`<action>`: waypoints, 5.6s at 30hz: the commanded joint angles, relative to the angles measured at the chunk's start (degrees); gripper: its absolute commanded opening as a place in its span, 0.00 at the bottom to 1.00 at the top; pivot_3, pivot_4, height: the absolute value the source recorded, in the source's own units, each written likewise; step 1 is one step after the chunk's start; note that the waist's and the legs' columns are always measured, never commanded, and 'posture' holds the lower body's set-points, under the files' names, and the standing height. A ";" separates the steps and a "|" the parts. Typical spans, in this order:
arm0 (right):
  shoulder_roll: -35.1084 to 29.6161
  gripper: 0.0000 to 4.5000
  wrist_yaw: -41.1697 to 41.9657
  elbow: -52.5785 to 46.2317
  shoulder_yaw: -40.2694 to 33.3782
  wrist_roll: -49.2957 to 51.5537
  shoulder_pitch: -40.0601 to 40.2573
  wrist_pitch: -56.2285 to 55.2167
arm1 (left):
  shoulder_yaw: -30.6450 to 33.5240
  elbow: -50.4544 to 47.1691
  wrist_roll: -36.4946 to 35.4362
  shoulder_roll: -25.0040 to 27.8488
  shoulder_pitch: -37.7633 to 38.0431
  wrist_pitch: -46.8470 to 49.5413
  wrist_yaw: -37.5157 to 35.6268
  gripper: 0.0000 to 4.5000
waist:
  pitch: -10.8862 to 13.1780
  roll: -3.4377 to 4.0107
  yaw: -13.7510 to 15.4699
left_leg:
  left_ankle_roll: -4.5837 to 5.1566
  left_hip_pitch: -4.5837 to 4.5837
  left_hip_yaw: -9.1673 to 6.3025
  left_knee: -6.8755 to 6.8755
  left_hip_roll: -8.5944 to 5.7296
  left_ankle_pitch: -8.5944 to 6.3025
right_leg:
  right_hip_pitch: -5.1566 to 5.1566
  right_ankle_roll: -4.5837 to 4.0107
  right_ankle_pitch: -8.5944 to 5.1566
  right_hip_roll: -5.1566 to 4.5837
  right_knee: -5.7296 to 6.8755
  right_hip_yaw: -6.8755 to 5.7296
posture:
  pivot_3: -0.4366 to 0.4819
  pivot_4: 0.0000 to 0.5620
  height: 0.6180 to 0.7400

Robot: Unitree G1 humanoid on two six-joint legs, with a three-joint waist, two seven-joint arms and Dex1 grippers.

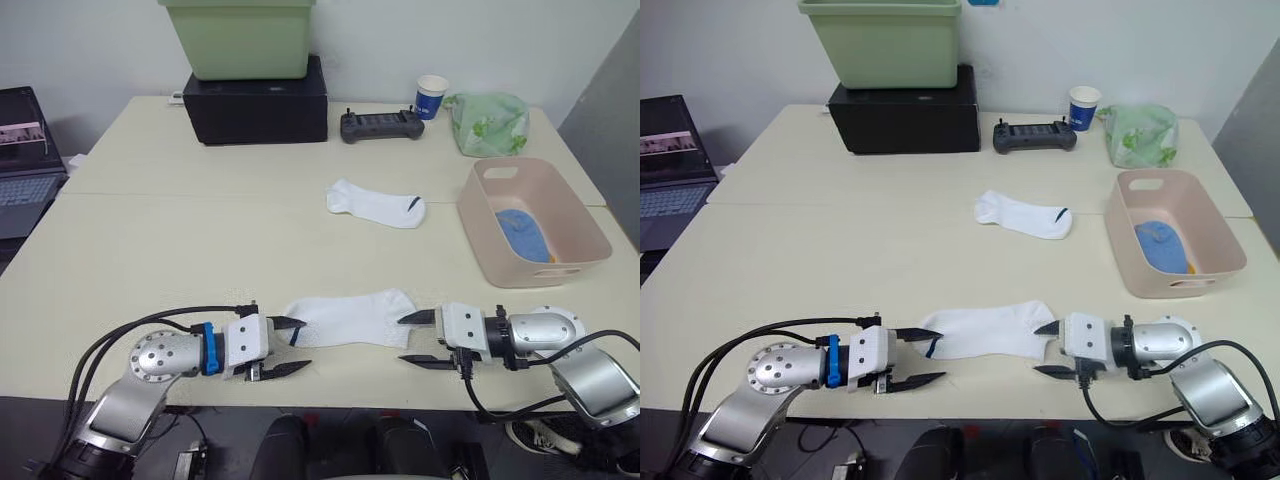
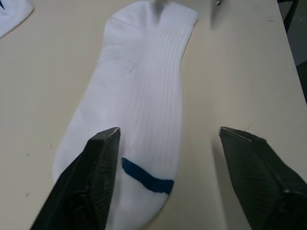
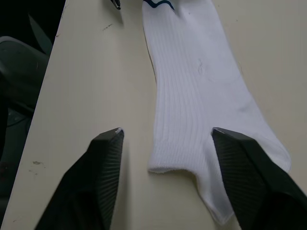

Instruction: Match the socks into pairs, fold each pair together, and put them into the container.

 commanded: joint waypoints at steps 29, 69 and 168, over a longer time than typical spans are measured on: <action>2.06 0.01 -0.12 3.00 0.33 -3.40 -1.72 -6.93 | -1.88 5.07 3.35 -0.54 -2.85 -3.06 1.42 0.00 | -0.03 0.04 0.05 | 0.04 0.12 -0.04 0.04 -0.03 0.02 | 0.14 -0.02 0.04 -0.01 0.07 -0.03 | 0.48 0.27 1.00; 10.43 0.11 4.05 28.54 3.99 4.24 -25.87 8.50 | -2.30 19.02 -13.47 -1.78 -25.84 34.45 -0.63 0.15 | 0.04 0.02 0.01 | 0.06 -0.06 -0.12 0.11 -0.03 0.04 | -0.04 -0.03 0.04 0.04 0.15 -0.22 | 0.48 0.27 1.00; 7.66 0.00 1.01 6.64 2.45 -0.77 -4.57 -3.61 | -0.45 10.87 2.57 -0.69 -6.90 -4.34 -0.75 0.01 | -0.03 0.12 0.00 | 0.08 0.12 -0.11 0.07 -0.04 0.05 | 0.08 -0.06 0.07 0.00 0.31 -0.11 | 0.48 0.27 1.00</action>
